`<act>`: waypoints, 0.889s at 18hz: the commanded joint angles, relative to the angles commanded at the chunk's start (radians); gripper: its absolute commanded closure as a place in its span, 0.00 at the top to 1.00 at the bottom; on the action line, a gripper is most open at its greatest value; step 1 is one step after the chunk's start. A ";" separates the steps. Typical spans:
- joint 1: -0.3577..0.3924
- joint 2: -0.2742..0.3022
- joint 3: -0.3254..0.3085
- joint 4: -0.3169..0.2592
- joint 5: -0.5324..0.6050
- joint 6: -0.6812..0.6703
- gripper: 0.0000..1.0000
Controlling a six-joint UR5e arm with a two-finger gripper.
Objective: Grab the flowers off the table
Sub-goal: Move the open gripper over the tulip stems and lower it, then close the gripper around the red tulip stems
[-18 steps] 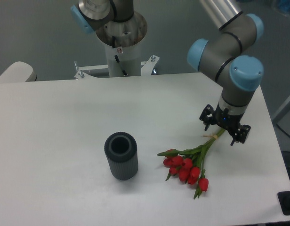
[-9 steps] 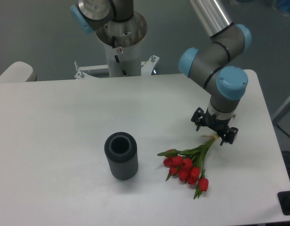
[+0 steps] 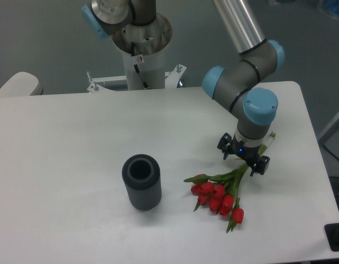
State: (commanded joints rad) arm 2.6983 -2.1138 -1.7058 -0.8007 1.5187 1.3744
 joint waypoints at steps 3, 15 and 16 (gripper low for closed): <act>-0.005 -0.005 0.002 0.002 -0.005 0.006 1.00; -0.022 -0.020 0.018 0.023 -0.021 0.008 0.27; -0.022 -0.021 0.024 0.023 -0.021 0.008 0.24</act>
State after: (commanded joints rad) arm 2.6768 -2.1353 -1.6813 -0.7777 1.4972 1.3821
